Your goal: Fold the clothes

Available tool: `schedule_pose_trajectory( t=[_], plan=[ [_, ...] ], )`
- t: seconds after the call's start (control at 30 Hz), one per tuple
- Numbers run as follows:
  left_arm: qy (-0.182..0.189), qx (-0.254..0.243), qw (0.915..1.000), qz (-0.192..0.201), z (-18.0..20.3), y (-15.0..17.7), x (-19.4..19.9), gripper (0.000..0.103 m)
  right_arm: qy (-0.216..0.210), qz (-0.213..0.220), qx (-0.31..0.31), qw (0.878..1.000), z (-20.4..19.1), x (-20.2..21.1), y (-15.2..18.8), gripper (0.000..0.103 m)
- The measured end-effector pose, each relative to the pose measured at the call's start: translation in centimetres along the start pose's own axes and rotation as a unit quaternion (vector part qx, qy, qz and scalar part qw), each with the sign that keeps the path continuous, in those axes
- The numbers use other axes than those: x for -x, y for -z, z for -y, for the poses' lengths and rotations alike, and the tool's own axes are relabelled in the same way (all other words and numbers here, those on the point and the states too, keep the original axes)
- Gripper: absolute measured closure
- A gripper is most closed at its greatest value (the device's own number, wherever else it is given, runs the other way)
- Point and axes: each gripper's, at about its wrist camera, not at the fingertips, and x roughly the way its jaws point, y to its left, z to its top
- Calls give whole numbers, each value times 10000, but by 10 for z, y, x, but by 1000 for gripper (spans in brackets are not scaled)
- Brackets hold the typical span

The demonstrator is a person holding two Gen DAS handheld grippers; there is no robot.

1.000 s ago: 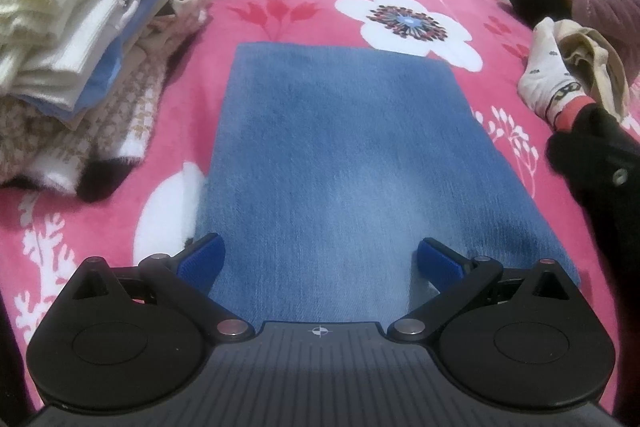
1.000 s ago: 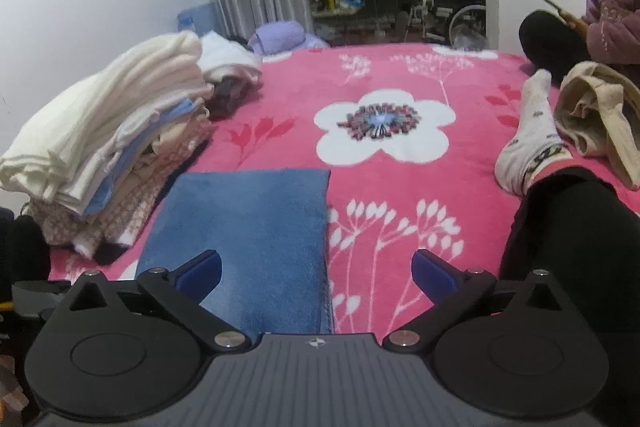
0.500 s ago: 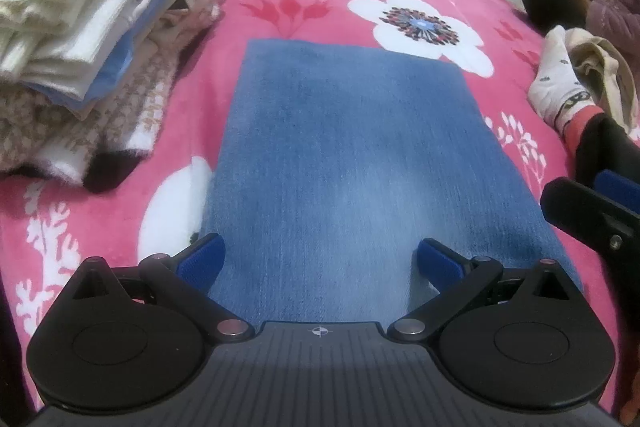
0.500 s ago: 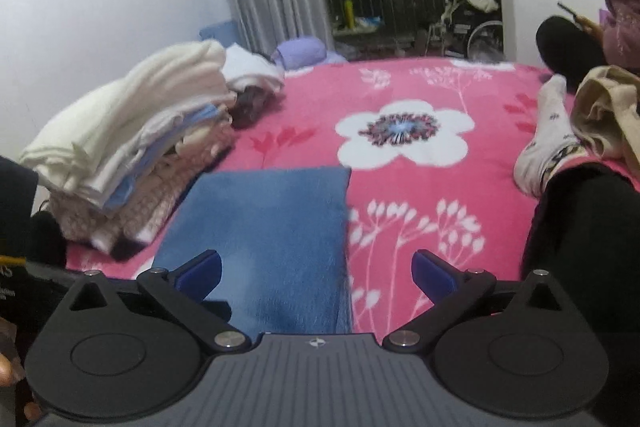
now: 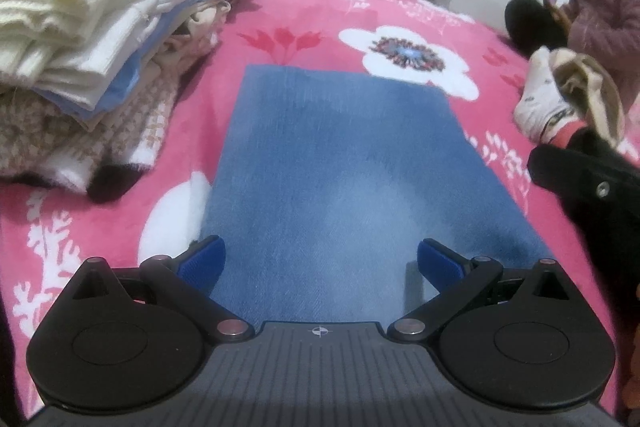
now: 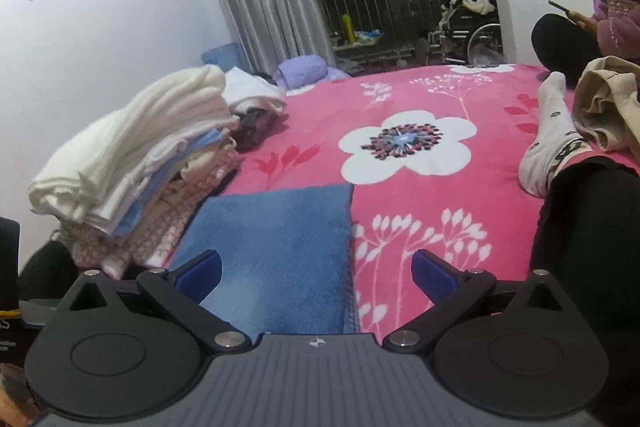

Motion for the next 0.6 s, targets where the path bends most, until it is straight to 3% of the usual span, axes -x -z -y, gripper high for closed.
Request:
schedule_pose_trajectory(
  t=[0.23,0.43,0.6],
  plan=[
    [187,328,9983,451,-8,0,20,0,138,-32,259,9996,-5,-2,-3,3],
    [86,-158,9983,549,-1,9,29,7,150,-122,694,9974,-11,-2,-4,24],
    [105,-514,9976,461,4,23,33,30,81,-71,1141,9934,-13,4,-7,43]
  ],
)
